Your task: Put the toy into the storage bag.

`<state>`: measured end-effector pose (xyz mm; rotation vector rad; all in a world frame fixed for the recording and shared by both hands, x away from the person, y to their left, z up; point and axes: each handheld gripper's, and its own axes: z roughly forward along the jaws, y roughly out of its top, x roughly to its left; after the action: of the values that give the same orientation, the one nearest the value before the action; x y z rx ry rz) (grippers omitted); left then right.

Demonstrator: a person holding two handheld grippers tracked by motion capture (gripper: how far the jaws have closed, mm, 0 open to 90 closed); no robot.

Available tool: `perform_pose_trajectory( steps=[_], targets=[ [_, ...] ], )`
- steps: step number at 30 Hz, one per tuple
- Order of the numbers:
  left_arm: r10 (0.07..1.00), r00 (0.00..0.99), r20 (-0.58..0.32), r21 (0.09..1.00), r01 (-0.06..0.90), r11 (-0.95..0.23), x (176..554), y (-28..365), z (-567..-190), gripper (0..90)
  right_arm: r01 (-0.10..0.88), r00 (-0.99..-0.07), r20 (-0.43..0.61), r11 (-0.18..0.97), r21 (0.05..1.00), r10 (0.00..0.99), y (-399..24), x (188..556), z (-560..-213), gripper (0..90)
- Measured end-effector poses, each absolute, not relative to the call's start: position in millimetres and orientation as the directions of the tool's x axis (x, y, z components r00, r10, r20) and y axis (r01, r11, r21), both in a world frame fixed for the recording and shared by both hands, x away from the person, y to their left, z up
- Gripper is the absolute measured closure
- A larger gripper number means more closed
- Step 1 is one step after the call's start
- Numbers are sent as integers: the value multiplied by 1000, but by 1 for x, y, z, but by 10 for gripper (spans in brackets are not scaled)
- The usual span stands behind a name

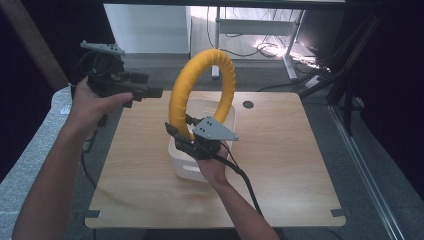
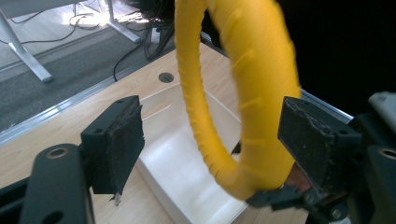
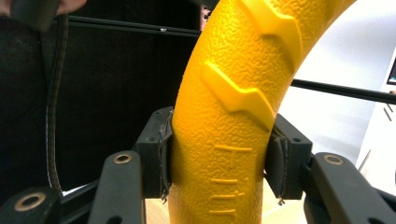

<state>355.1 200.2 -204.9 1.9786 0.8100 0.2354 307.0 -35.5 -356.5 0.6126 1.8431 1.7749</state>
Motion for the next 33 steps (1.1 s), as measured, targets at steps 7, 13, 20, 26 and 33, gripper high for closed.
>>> perform_pose_trajectory(
  steps=[7, 13, 20, 26, 33],
  targets=[
    [610, 774, -170, 819, 455, -349, 363, 176, -194, 207, -18, -771, -46, 50, 999, 636, -35, 308, -357, 495],
    [609, 772, -182, 798, 478, -368, 371, 164, -199, 195, -13, -768, -44, 53, 998, 639, -34, 308, -359, 495],
    [613, 771, -172, 773, 491, -401, 376, 144, -205, 190, -16, -764, -49, 57, 998, 644, -34, 309, -359, 495],
    [636, 752, -173, 766, 509, -393, 383, 130, -206, 215, -11, -763, -47, 60, 998, 645, -32, 308, -360, 495],
    [653, 735, -185, 748, 536, -392, 391, 122, -210, 303, -12, -761, -55, 71, 997, 647, -31, 309, -361, 495]
  ],
)
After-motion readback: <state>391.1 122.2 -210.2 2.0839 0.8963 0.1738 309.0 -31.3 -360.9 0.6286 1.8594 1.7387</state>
